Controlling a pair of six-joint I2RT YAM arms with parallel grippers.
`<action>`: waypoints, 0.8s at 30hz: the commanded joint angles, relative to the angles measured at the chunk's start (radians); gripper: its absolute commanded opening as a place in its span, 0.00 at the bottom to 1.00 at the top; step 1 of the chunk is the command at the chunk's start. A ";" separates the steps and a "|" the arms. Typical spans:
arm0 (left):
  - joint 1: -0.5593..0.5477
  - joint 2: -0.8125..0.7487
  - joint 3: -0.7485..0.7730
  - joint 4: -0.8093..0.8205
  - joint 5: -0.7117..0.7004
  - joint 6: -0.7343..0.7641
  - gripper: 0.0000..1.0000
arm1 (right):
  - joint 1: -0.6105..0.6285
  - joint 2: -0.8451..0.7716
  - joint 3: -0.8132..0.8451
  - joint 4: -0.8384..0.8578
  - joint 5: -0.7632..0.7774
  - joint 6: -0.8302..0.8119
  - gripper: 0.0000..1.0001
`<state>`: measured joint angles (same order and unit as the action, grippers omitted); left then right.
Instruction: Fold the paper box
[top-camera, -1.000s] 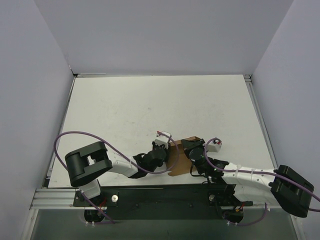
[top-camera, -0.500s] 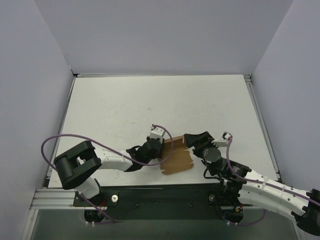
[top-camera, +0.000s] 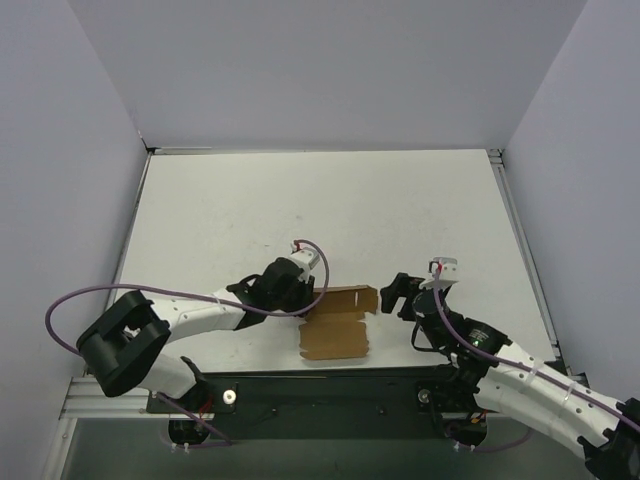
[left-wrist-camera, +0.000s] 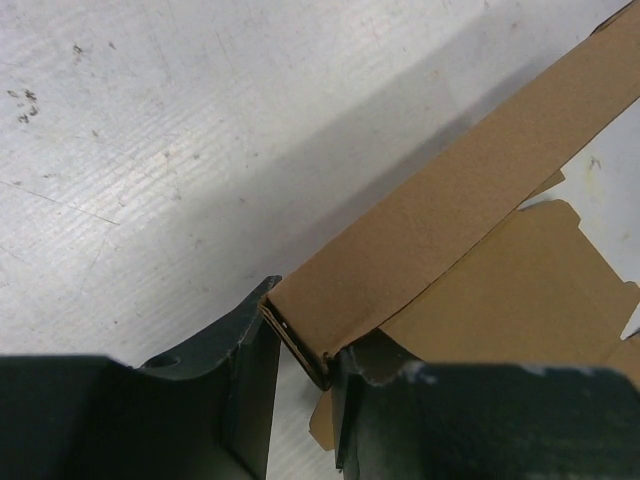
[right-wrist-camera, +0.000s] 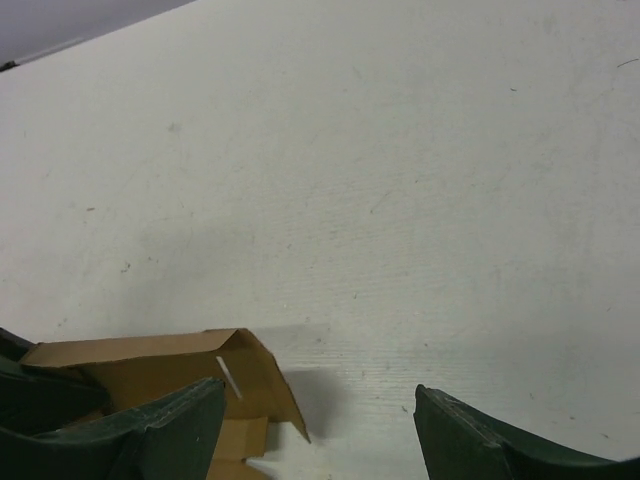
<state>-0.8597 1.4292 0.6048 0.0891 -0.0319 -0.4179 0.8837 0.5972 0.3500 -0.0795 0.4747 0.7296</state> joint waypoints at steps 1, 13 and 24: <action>0.011 -0.074 0.010 -0.080 0.138 0.065 0.00 | -0.061 0.061 -0.006 0.050 -0.168 -0.157 0.77; 0.067 -0.145 -0.040 -0.054 0.214 0.050 0.00 | -0.068 0.191 -0.105 0.349 -0.415 -0.138 0.67; 0.073 -0.191 -0.094 0.032 0.302 0.067 0.00 | -0.068 0.260 -0.148 0.474 -0.450 -0.121 0.16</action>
<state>-0.7959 1.2743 0.5213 0.0517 0.2218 -0.3614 0.8188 0.8391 0.2081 0.3248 0.0257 0.6033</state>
